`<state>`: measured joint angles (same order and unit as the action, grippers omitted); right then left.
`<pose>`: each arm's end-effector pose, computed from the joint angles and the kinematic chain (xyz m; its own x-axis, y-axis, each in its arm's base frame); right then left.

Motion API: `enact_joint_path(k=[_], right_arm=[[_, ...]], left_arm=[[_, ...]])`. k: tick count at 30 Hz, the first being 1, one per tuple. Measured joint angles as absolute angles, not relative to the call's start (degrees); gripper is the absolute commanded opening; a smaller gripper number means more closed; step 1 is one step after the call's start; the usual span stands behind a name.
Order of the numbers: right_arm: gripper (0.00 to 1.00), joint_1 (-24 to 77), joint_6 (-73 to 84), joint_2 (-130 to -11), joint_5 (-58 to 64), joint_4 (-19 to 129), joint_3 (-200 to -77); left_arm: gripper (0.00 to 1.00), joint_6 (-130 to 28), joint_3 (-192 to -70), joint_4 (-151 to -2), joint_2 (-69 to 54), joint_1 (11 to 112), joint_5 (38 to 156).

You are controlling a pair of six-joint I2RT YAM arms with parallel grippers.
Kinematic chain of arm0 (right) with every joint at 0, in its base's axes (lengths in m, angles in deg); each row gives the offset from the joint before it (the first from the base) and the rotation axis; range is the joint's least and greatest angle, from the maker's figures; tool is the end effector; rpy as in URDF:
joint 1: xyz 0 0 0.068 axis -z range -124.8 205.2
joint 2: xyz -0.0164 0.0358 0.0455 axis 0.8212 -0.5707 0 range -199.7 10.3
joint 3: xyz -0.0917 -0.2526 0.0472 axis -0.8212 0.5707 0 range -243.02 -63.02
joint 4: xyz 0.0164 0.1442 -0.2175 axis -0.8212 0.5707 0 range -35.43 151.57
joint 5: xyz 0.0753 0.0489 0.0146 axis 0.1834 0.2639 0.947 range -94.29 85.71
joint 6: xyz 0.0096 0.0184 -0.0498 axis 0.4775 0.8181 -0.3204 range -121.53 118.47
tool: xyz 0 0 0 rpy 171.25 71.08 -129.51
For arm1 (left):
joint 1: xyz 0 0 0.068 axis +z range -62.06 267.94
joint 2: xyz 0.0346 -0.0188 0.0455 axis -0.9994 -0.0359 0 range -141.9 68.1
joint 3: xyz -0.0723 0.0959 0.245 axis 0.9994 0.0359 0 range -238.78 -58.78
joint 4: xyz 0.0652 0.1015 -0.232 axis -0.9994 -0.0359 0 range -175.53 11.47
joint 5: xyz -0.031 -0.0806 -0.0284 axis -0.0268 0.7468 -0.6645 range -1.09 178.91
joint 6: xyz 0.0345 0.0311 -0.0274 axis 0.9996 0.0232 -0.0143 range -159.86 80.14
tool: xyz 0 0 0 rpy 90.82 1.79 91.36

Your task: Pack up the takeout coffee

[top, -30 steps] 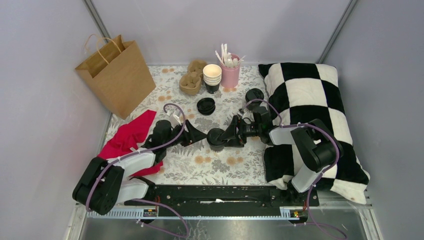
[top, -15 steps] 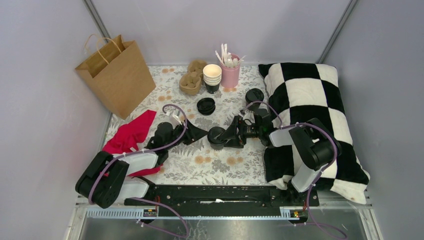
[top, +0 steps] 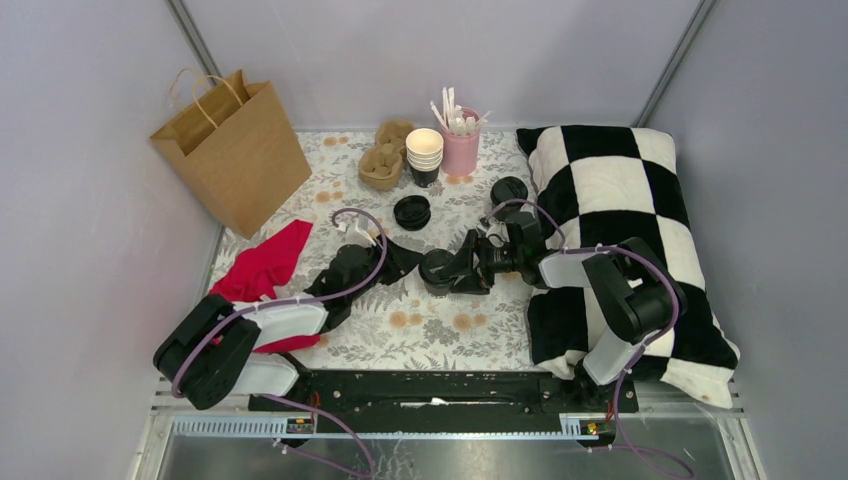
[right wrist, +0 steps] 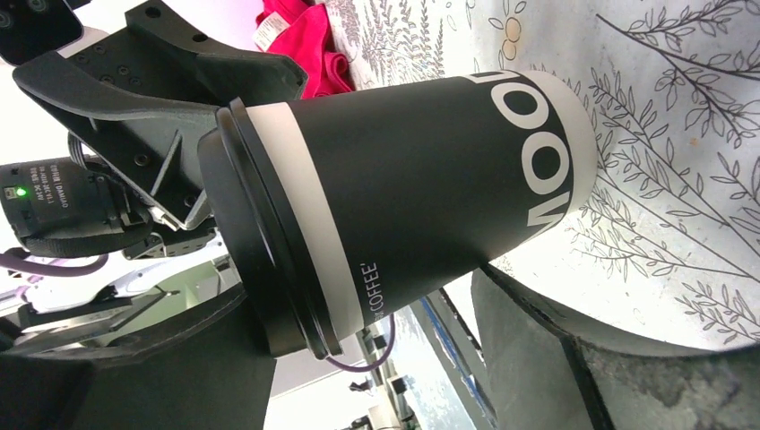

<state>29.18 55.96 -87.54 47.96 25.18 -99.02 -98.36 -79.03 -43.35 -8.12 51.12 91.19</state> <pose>0.2622 0.1592 0.1359 -0.9913 0.0906 -0.0958 -0.0601 0.3368 0.9397 0.1965 -0.1488 0.1615 -0.6846 -0.5517 -0.4764 0.0862 0.5877 -0.8045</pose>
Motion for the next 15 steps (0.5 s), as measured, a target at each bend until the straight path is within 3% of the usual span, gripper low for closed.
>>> enact_joint_path(k=[5, 11, 15], right_arm=[[0.79, 29.18, 52.09, -86.82, 47.44, 30.5, -101.08], [0.83, 29.16, 49.28, -86.71, 47.72, 33.45, -102.78], [0.84, 29.16, 46.57, -86.12, 47.31, 37.27, -104.4]], left_arm=[[0.41, -98.64, -79.03, -43.26, -7.97, 50.47, 89.81], [0.62, -95.56, -80.67, -51.11, -3.32, 50.6, 89.64], [0.68, -91.39, -85.55, -62.23, -1.5, 50.95, 90.6]])
